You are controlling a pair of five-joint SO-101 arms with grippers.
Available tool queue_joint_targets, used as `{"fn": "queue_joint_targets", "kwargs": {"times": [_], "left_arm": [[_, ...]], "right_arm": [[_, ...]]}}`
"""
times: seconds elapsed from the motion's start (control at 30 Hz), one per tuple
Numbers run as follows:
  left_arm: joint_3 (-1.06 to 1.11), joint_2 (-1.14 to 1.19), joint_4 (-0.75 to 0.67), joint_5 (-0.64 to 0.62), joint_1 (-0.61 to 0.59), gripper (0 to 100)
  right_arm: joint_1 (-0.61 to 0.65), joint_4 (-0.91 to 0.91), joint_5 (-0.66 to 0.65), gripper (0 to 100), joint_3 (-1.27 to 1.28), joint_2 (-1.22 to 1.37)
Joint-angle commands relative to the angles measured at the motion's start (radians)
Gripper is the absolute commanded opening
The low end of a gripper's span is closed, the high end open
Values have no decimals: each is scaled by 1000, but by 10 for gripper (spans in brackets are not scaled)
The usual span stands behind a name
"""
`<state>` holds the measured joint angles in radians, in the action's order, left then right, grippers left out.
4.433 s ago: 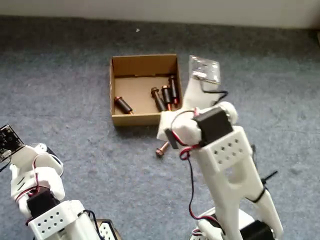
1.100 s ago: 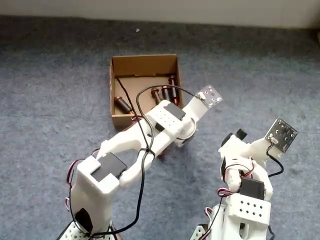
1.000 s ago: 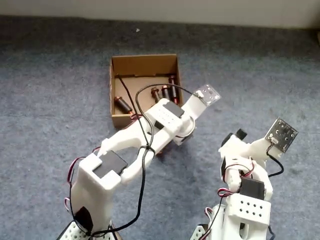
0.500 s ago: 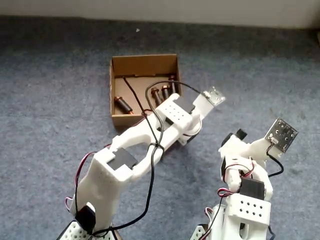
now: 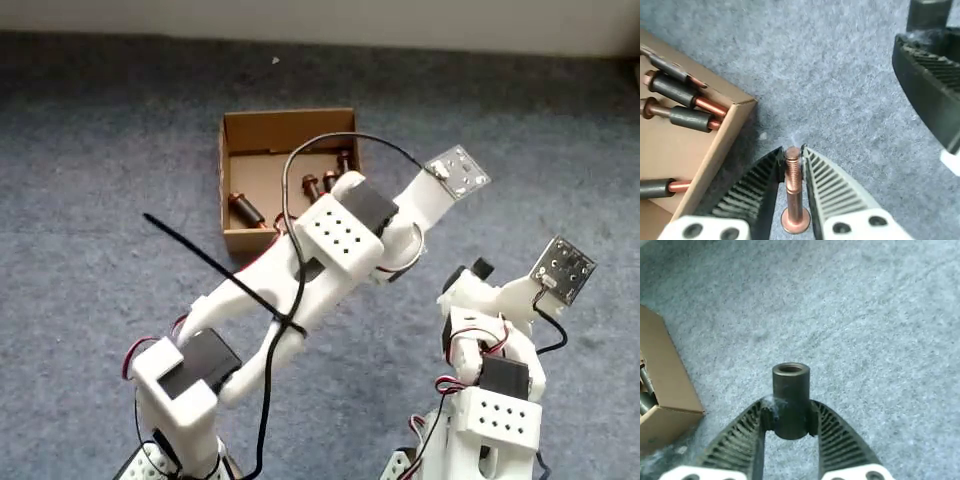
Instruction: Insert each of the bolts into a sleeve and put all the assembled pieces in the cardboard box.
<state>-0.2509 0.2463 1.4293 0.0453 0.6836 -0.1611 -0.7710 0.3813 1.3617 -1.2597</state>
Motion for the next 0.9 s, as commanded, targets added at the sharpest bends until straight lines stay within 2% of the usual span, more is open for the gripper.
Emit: {"fn": "queue_joint_targets", "kwargs": {"times": [0.0,0.13,0.27,0.47,0.53,0.87], "left_arm": [[12,-191,21,-5,10,5],[134,-263,9,0,13,5],[234,-282,-64,5,5,5],[245,-289,-60,14,12,5],[240,-315,-58,75,7,5],[240,-510,157,221,-35,5]], "right_arm": [[-10,22,6,5,-7,-25],[-10,22,6,5,-7,-25],[-10,22,6,5,-7,-25],[-10,22,6,5,-7,-25],[-10,22,6,5,-7,-25],[-10,22,6,5,-7,-25]]}}
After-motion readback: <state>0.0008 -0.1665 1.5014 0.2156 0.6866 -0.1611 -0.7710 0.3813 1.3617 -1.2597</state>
